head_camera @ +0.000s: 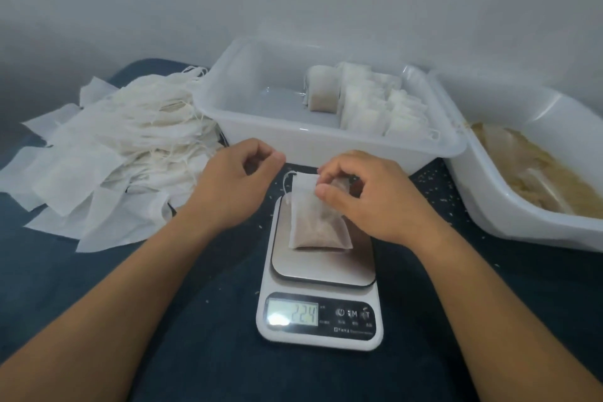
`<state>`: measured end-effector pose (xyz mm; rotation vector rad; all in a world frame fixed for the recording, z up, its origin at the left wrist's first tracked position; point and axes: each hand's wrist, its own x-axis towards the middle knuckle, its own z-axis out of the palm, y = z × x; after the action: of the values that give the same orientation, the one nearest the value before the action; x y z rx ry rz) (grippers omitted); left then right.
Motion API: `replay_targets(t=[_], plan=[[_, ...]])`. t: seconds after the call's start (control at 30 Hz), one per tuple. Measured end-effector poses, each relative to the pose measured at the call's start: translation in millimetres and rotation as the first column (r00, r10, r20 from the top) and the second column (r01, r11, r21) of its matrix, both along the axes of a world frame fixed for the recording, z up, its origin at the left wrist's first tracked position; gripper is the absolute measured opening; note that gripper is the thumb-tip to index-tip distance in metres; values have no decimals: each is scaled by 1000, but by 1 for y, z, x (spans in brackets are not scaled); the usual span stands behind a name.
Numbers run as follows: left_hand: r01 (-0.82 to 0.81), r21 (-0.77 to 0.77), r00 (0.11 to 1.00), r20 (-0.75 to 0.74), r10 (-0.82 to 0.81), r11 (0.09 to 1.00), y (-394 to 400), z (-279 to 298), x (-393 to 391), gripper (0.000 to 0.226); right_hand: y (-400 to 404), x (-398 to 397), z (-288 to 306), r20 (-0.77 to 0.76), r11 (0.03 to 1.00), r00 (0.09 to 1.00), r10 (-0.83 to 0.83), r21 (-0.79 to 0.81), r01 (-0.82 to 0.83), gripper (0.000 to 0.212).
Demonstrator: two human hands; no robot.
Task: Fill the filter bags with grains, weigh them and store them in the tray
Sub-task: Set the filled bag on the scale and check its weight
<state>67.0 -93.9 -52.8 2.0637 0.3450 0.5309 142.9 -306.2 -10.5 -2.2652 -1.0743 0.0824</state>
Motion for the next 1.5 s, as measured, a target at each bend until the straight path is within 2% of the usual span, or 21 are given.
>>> replay_targets(t=[0.1,0.27,0.3,0.37,0.43,0.5,0.6,0.73,0.87,0.93,1.0,1.03,1.07,1.13,1.2,1.23,1.3,1.33,1.4,1.5], plan=[[35,-8,999,23,-35,999,-4,2,-3,17,-1,-3,2,-45,1000,999,0,28,1,9],[112,-64,992,61,-108,992,-10,11,-10,14,-5,-9,13,26,996,999,22,80,-24,18],[187,-135,981,83,-177,973,-11,13,-13,21,-7,-11,18,40,994,999,26,109,-30,19],[380,-283,925,131,-357,881,-14,17,-18,45,-12,-16,28,88,982,995,35,183,-51,21],[528,-305,848,146,-509,793,-22,18,-22,62,-18,-22,40,145,966,988,49,243,-84,25],[590,-255,804,98,-586,766,-33,19,-20,67,-22,-26,51,210,954,976,51,280,-110,27],[544,-227,835,53,-548,808,-53,24,-13,58,-29,-31,64,290,940,956,43,312,-137,26],[466,-102,884,98,-457,879,-65,35,-4,22,-43,-31,75,343,941,938,57,294,-165,28],[407,-107,913,35,-406,907,-69,43,2,12,-60,-27,82,339,945,940,49,287,-153,22],[351,-77,935,-18,-353,933,-72,47,7,21,-77,-13,90,256,932,964,-68,362,-30,22],[302,-51,952,-39,-304,952,-76,47,11,25,-103,15,96,133,863,941,-313,454,222,22],[291,-40,955,-44,-292,956,-79,47,14,24,-119,33,96,93,816,880,-466,430,386,22],[285,-22,957,-52,-286,958,-82,46,15,22,-135,52,95,73,764,794,-603,339,549,24],[292,19,955,-63,-291,956,-88,44,17,19,-168,86,84,95,659,656,-749,3,752,32],[313,58,948,-72,-309,948,-93,40,17,18,-189,108,67,109,573,626,-772,-306,760,40],[326,80,944,-78,-320,942,-96,38,17,25,-195,114,59,100,547,627,-772,-398,736,41],[332,119,942,-86,-324,936,-98,35,16,43,-202,122,47,93,524,634,-768,-478,705,41],[326,131,944,-93,-316,936,-98,33,17,44,-203,126,43,110,517,637,-763,-487,704,39],[316,143,947,-106,-303,938,-97,29,15,39,-205,130,37,157,505,644,-749,-494,708,29],[322,156,945,-116,-307,934,-95,25,11,31,-210,137,32,172,508,655,-735,-500,701,32]])
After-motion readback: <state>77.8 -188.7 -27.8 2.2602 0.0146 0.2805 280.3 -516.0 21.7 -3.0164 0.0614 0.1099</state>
